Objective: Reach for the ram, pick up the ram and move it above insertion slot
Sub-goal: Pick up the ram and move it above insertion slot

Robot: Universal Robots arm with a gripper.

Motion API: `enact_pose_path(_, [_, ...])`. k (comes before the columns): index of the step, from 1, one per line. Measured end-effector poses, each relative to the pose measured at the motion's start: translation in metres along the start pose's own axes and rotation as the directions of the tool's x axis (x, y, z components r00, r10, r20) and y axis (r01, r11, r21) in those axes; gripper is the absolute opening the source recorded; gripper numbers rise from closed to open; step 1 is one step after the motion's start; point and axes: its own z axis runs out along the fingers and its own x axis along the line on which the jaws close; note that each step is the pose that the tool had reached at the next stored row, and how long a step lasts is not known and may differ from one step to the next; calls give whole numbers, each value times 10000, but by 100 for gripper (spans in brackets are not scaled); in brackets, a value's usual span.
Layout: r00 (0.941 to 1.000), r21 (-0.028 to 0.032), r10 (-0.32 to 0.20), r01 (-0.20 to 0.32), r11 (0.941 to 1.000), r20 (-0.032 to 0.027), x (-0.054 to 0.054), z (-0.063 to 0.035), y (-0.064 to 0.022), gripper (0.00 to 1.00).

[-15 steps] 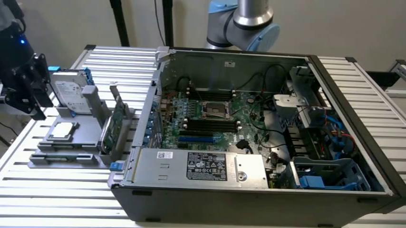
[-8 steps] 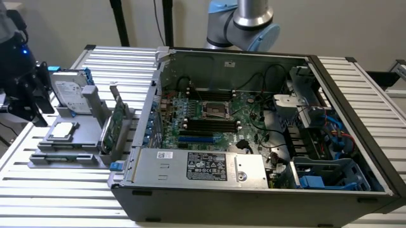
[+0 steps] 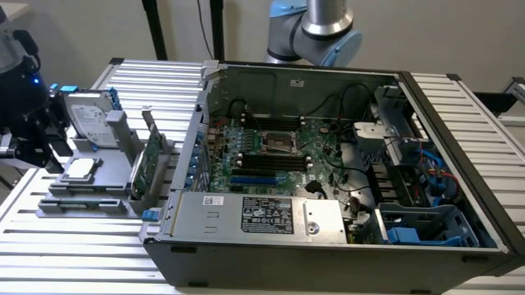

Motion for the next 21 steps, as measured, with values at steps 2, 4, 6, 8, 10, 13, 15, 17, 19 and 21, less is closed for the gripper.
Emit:
enact_pose_path(2, [10000,-2,0,0,10000,-1,10,35,-3,42])
enact_pose_path(4, [10000,-1,0,0,10000,-1,17,71,-5,42])
enact_pose_path(6, [10000,-2,1,-1,10000,-1,24,108,-9,42])
enact_pose_path(8, [10000,-1,1,-1,10000,0,30,144,-11,42])
enact_pose_path(10, [10000,-2,1,-1,10000,-1,35,180,-15,42])
enact_pose_path(13, [10000,0,2,-2,10000,0,42,236,-22,42])
enact_pose_path(15, [10000,-1,5,-5,10000,-1,44,271,-27,42])
enact_pose_path(17, [10000,0,8,-8,10000,0,47,307,-32,42])
enact_pose_path(19, [10000,-2,11,-11,10000,0,49,343,-37,42])
enact_pose_path(21, [10000,-1,13,-13,10000,0,52,379,-42,42])
